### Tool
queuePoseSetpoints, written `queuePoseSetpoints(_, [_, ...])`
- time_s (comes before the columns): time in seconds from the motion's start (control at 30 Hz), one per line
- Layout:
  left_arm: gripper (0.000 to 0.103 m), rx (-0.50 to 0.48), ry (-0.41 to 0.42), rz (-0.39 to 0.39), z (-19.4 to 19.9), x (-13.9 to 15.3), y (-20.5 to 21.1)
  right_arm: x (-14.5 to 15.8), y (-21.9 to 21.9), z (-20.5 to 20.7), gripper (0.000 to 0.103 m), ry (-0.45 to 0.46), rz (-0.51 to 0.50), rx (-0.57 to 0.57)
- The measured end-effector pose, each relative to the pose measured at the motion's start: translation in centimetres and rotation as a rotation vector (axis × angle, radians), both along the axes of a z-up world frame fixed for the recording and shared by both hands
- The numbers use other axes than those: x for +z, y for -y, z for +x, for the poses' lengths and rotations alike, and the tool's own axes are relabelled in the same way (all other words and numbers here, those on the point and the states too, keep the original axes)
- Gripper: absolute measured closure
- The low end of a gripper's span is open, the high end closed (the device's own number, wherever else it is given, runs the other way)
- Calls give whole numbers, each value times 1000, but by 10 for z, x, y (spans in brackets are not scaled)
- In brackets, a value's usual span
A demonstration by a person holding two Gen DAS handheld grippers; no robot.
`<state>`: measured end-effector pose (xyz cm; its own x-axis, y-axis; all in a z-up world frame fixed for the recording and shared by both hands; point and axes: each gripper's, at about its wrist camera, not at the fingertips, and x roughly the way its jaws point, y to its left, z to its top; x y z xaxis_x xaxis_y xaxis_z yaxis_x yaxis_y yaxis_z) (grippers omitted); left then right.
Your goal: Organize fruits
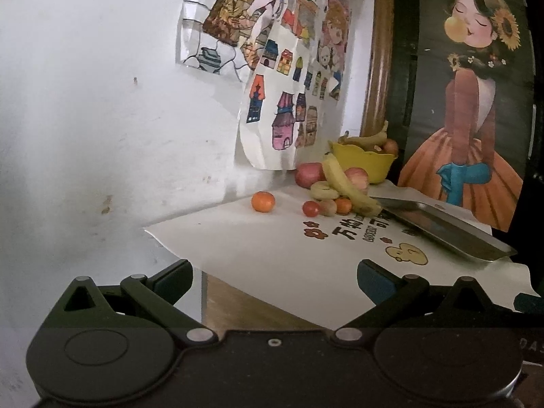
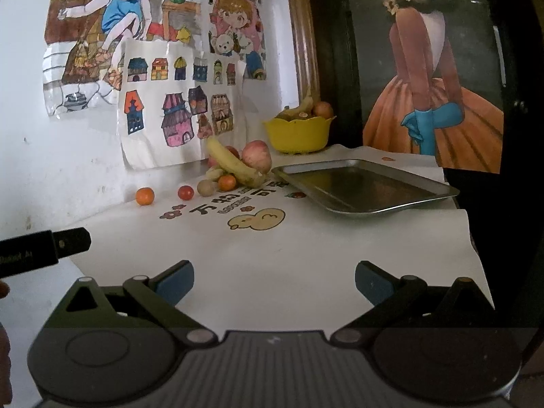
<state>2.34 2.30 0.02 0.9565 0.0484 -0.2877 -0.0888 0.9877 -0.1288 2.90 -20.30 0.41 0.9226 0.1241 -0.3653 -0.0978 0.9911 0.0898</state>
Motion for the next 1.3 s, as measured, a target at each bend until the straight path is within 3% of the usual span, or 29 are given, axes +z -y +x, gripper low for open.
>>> queuePoseSetpoints(0.33, [1,-25,1,41,22,8,-13,7,-6,17,0,-27,-24,60])
queuePoseSetpoints(0.47, [1,-42,-13,88,47,19,-21,13,-4,37,0,-87,18,158])
queuePoseSetpoints(0.73, [1,-60,-71,69,100,29,-39,41,-13,80,0,-112,16,269])
queuePoseSetpoints(1.13, [1,-100,-94,90,153,31,-39,57,-36,129,0,-79,-100,360])
queuePoseSetpoints(1.3, [1,-96,-103,92,164,28,-40,57,-41,150,0,-70,-103,365])
